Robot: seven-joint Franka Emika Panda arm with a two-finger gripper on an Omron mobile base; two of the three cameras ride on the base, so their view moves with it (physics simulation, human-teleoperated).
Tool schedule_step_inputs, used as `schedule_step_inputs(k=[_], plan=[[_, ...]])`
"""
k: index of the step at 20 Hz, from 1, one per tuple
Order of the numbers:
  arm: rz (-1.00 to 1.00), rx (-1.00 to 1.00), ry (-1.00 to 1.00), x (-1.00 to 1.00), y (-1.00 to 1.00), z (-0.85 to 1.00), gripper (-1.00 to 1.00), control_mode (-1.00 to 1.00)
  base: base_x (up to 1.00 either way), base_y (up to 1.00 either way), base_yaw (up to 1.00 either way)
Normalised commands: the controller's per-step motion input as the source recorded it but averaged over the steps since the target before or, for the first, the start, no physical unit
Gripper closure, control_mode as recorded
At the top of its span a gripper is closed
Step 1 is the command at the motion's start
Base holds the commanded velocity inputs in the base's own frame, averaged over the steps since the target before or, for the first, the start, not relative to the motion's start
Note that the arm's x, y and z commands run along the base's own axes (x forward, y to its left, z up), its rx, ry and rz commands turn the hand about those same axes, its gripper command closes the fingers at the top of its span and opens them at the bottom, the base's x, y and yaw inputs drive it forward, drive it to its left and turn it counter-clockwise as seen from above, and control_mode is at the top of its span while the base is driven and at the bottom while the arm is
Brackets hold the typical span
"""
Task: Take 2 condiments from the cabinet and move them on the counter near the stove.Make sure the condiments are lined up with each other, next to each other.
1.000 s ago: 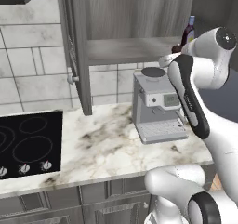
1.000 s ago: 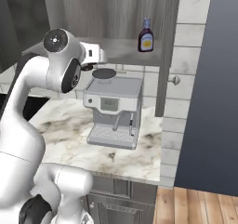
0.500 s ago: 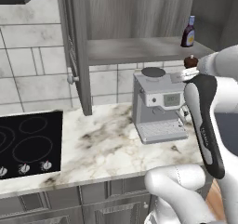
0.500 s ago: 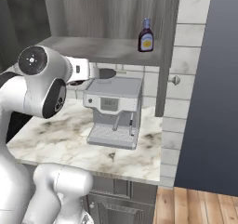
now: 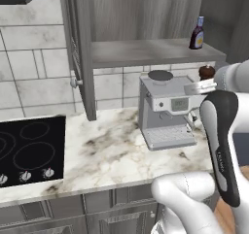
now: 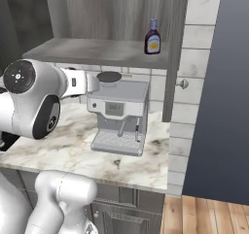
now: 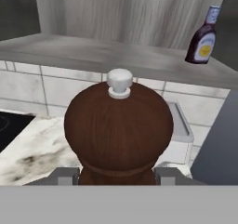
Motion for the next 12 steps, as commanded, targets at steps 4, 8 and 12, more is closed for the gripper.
schedule_step_inputs(k=[4, 8, 12], plan=[[-0.05, 0.0, 0.0, -0.01, 0.0, 0.0, 1.0, -1.0, 0.0, 0.0, 0.0], [0.0, 0.0, 0.0, 0.0, 0.0, 0.0, 1.0, 1.0, -0.02, 0.0, 0.0], [0.0, 0.0, 0.0, 0.0, 0.0, 0.0, 1.0, 1.0, -0.34, 0.01, 0.0]])
